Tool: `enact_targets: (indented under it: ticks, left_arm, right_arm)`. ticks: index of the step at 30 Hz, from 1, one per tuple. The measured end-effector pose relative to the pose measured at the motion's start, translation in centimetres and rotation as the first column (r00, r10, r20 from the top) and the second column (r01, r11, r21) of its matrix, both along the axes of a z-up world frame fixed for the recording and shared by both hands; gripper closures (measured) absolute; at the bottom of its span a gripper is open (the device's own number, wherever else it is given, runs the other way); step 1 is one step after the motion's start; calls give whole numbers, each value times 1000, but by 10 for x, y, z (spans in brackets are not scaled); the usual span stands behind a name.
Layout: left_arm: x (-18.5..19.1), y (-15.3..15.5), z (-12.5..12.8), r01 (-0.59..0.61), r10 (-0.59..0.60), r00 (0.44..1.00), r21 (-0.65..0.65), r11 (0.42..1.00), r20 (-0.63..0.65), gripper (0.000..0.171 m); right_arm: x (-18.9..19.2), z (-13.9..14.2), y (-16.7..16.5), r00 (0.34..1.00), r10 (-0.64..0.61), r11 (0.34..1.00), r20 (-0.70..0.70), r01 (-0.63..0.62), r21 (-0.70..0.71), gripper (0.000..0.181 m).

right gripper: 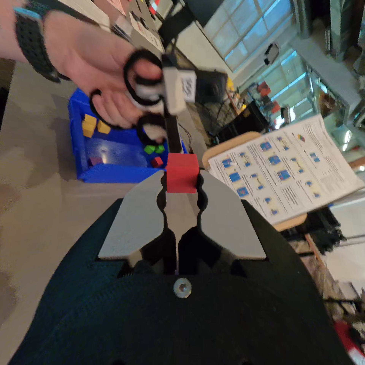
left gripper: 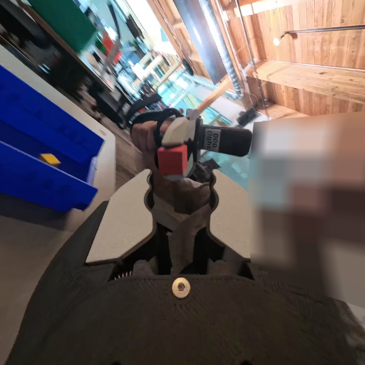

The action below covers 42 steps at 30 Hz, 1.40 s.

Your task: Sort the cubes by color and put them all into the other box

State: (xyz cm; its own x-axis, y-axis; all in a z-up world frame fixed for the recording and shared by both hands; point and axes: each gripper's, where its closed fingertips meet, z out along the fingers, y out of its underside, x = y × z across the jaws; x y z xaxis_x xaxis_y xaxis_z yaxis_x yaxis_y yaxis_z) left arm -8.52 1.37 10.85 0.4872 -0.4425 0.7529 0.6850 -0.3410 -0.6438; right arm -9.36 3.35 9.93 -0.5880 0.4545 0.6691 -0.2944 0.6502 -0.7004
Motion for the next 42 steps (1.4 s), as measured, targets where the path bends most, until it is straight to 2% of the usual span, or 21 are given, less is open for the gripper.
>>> enact_targets:
  ticks: [1, 3, 5, 7, 10, 13, 16, 19, 23, 26, 28, 30, 32, 33, 35, 36, 38, 40, 41, 42]
  left_arm:
    - [-8, -3, 2, -64, 64, 997, 2, 998, -51, 117]
    - [-21, -12, 6, -168, 167, 974, 10, 986, -151, 126]
    - [-27, -21, 6, -217, 213, 954, 4, 976, -212, 129]
    - [-29, -27, 0, -258, 240, 929, -29, 966, -280, 133]
    - [-29, -35, -14, -289, 242, 904, -87, 953, -353, 136]
    - [-29, -45, -23, -280, 223, 912, -125, 952, -344, 137]
    - [-38, -57, -36, -308, 233, 909, -182, 934, -345, 137]
    - [-45, -69, -44, -328, 242, 908, -219, 919, -343, 137]
    - [-60, -82, -54, -379, 270, 888, -256, 890, -373, 137]
    - [-85, -95, -72, -464, 289, 839, -329, 822, -461, 134]
    - [-111, -110, -91, -554, 263, 773, -411, 724, -578, 128]
    - [-137, -128, -111, -637, 175, 690, -474, 608, -702, 121]
    - [-160, -143, -131, -684, 11, 617, -529, 502, -787, 118]
    - [-172, -150, -142, -708, -94, 566, -542, 452, -819, 118]
    - [-197, -166, -164, -753, -375, 404, -536, 382, -835, 118]
    - [-209, -171, -175, -766, -507, 307, -526, 371, -805, 120]
    - [-227, -177, -193, -752, -700, 132, -531, 391, -702, 119]
    - [-236, -176, -209, -696, -792, -25, -558, 452, -611, 117]
    - [-241, -175, -215, -673, -812, -82, -569, 472, -578, 117]
    - [-244, -174, -220, -655, -825, -112, -583, 481, -554, 117]
  right_arm:
    - [-4, 3, 18, 999, -38, 999, 29, 38, 1, 153]
    - [-12, 2, 55, 985, -100, 995, 142, 100, 4, 153]
    - [-21, -14, 92, 942, -177, 984, 285, 166, 64, 153]
    - [-25, -44, 123, 866, -246, 968, 435, 200, 150, 153]
    - [-27, -97, 160, 735, -344, 934, 585, 205, 291, 153]
    - [-15, -155, 177, 580, -388, 912, 717, 127, 391, 153]
    - [-3, -200, 183, 470, -428, 885, 772, 44, 464, 153]
    - [4, -226, 183, 419, -442, 872, 793, -6, 489, 153]
    - [1, -244, 187, 405, -483, 844, 776, -20, 536, 153]
    - [-2, -252, 195, 384, -538, 810, 751, -14, 587, 152]
    - [-4, -257, 200, 367, -577, 783, 730, -7, 622, 152]
    - [-4, -259, 203, 343, -609, 763, 715, 6, 647, 138]
    - [-6, -255, 205, 341, -625, 753, 703, 24, 658, 124]
    - [-8, -251, 207, 356, -633, 745, 687, 42, 665, 125]
    - [-11, -241, 206, 392, -630, 748, 670, 74, 660, 126]
    - [-12, -235, 205, 412, -624, 753, 664, 89, 652, 127]
    - [-11, -225, 205, 447, -617, 757, 647, 113, 644, 129]
    - [-7, -217, 207, 470, -616, 756, 632, 127, 642, 131]
    - [-4, -214, 208, 479, -617, 754, 624, 133, 644, 132]
    - [-2, -211, 209, 487, -615, 755, 620, 138, 641, 133]
